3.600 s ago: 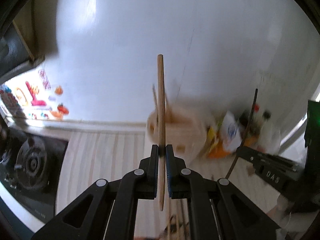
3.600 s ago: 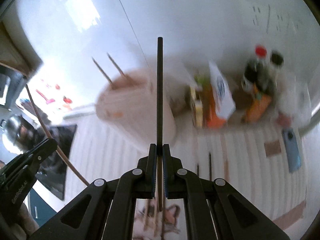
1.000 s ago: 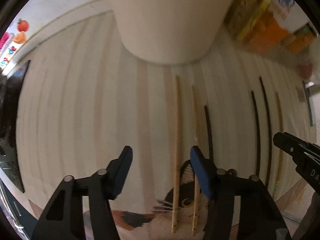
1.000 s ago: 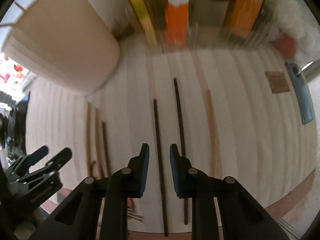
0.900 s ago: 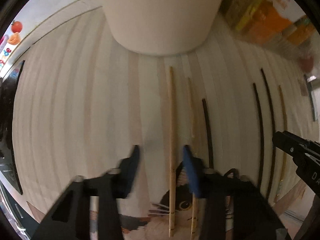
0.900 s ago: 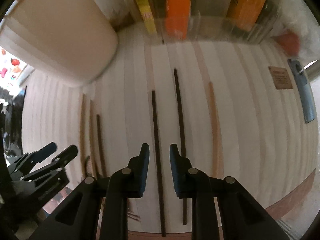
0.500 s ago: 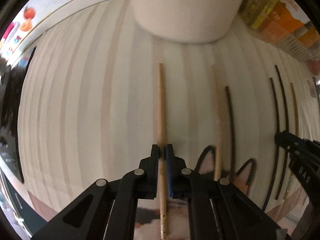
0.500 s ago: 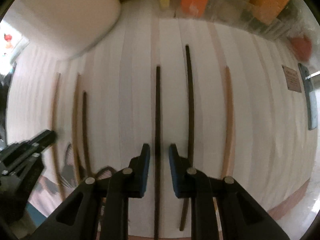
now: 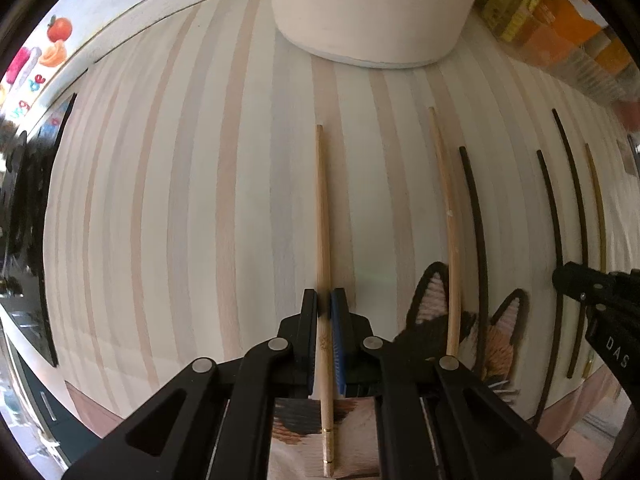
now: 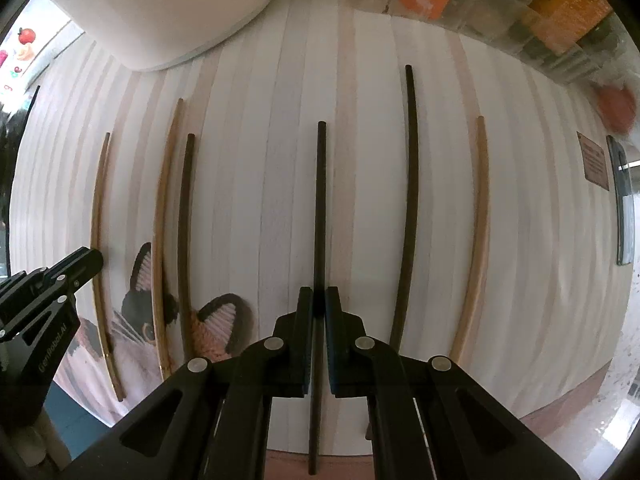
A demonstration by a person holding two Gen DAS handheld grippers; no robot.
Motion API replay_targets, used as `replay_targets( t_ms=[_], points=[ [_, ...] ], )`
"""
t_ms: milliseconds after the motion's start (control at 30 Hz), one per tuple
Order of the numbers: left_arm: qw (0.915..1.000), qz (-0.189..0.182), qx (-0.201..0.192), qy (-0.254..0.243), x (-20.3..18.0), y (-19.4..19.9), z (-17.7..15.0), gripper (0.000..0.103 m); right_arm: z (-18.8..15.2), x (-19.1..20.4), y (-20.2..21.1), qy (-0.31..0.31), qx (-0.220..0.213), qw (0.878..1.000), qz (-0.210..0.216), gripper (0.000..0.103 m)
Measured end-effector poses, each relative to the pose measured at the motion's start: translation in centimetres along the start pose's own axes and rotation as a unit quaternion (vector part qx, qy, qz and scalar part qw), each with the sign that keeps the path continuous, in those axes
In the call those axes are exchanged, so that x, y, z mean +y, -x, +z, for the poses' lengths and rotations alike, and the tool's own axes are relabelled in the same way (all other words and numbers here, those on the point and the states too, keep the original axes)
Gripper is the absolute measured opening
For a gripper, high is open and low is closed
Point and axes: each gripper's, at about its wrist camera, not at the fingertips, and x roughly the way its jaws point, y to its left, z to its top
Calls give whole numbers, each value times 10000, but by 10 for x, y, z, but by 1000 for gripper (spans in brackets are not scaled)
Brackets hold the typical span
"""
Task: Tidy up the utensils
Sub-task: 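Grasp a wooden chopstick with the left tool while the right tool grasps a dark one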
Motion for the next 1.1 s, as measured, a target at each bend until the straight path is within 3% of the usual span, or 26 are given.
replay_targets(
  t_ms=[133,300,667,933,1100],
  points=[
    [10000,12,37,87,-13,-3,3,5,7,1,1,113,32,9999,-119,6],
    [9999,8,33,113,-5,0,3,5,18,29,-2,170,42,9995,-256,7],
    [9999,26,-40,158,6,7,-3,4,17,35,-1,70,-48,9994,-321,6],
    [9981,-61,-596,158,11,54,-10,4,10,25,16,-90,-404,9991,4,6],
    [9919,-206,-1225,268,17,101,-15,4,8,21,48,-120,-826,9963,195,6]
  ],
)
